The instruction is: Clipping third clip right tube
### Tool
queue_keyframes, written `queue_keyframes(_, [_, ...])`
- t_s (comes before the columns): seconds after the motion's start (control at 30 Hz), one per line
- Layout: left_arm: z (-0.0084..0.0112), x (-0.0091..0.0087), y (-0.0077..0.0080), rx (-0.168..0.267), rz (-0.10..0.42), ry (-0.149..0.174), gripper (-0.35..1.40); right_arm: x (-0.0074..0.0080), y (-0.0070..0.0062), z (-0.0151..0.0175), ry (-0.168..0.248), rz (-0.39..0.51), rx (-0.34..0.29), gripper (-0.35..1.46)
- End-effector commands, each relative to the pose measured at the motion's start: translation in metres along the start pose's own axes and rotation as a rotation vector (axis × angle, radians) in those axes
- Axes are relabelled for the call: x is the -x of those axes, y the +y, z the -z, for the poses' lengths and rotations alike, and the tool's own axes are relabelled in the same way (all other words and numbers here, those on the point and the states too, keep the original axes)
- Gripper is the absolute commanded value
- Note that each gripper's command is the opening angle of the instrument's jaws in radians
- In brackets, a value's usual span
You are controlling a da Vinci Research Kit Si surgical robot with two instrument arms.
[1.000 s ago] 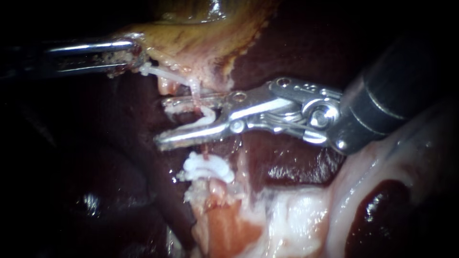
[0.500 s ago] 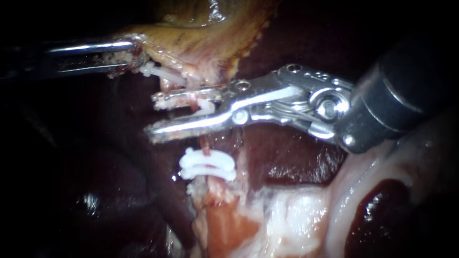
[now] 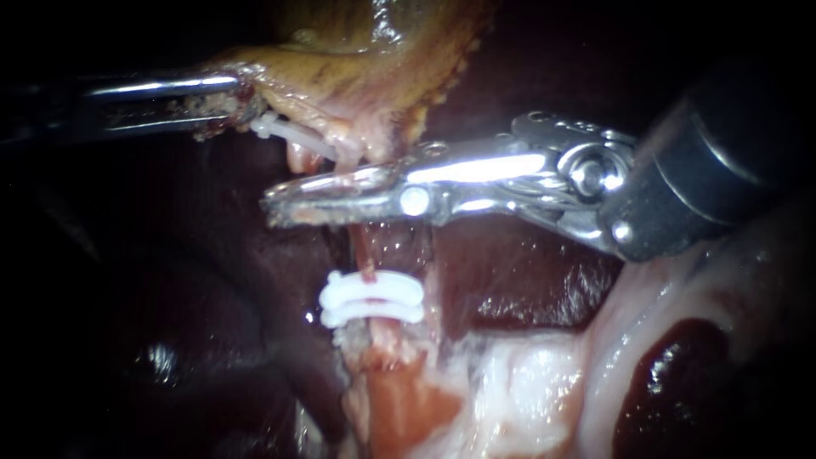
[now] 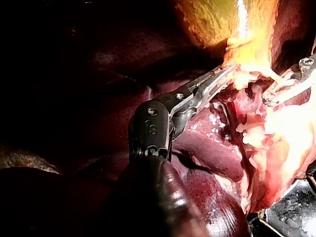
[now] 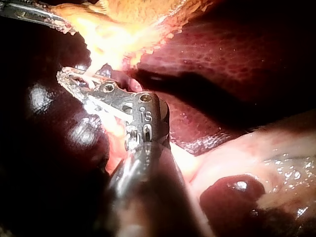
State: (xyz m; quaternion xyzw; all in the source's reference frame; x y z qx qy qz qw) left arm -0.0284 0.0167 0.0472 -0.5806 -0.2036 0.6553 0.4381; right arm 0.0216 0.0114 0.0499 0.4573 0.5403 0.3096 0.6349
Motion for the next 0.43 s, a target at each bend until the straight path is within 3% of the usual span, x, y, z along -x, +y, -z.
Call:
queue_keyframes(0.03, [0.0,0.0,0.0,0.0,0.0,0.0,-0.35,0.0001,0.0,0.0002,-0.004,0.002,0.003,-0.35])
queue_keyframes(0.43, [-0.0001,0.0001,-0.0001,0.0,-0.001,0.0,-0.35,0.0003,0.0005,0.0002,-0.004,0.004,0.005,-0.35])
